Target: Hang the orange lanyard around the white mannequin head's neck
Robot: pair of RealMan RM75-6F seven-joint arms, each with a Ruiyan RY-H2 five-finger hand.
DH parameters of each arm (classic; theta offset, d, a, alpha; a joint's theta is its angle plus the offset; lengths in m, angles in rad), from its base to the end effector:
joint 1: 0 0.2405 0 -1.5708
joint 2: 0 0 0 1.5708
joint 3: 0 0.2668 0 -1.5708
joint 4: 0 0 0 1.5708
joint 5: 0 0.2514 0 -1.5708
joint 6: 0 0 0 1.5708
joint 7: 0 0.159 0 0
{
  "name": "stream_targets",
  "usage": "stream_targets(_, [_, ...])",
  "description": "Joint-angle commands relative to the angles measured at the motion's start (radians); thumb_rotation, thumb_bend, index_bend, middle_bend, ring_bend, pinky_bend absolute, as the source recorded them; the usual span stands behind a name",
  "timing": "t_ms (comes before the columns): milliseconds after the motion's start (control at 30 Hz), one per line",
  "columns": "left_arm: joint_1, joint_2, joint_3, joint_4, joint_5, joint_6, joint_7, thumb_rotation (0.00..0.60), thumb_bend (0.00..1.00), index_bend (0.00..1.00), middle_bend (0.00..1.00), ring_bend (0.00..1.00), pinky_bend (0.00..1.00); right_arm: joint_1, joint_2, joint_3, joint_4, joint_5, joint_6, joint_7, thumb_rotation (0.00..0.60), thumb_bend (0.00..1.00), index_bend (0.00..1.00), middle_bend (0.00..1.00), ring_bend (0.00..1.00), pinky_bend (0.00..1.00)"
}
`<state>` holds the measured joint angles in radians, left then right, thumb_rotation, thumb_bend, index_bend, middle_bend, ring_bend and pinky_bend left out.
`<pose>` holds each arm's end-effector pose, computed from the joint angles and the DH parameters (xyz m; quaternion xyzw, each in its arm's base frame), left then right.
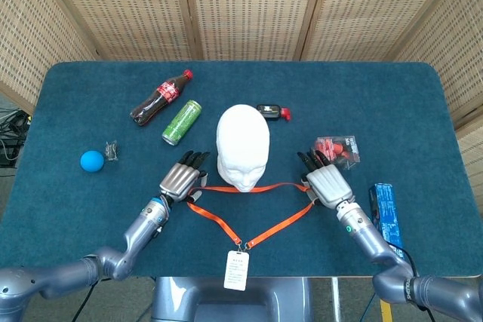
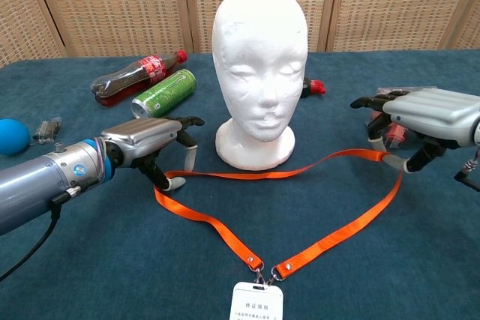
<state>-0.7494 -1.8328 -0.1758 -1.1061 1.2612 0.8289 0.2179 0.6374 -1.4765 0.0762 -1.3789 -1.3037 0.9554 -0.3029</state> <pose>-0.1606 0.3723 -0.1495 -0.7749 -0.3806 -0.3411 0.3720 -0.2277 -0.3553 -0.0435 0.7853 -0.3150 0.3025 0.4389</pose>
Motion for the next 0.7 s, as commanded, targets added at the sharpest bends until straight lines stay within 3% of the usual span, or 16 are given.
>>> stream_targets(33, [-0.001,-0.003,0.000,0.003,0.000,0.006,-0.005,0.600,0.38,0.59,0.00,0.00,0.00,-0.001,0.001,0.000,0.005,-0.001,-0.001,0.004,0.600,0.68,0.67,0.00,0.00,0.00])
stream_targets(400, [0.000,0.008,0.008,-0.019,0.002,0.027,-0.005,0.600,0.43,0.65,0.00,0.00,0.00,-0.006,0.014,-0.003,-0.015,-0.020,0.013,0.010,0.600,0.69,0.67,0.00,0.00,0.00])
stream_targets(700, [0.024,0.070,0.046,-0.087,0.062,0.090,-0.008,0.600,0.43,0.65,0.00,0.00,0.00,-0.024,0.055,-0.023,-0.092,-0.069,0.056,-0.010,0.600,0.69,0.67,0.00,0.00,0.00])
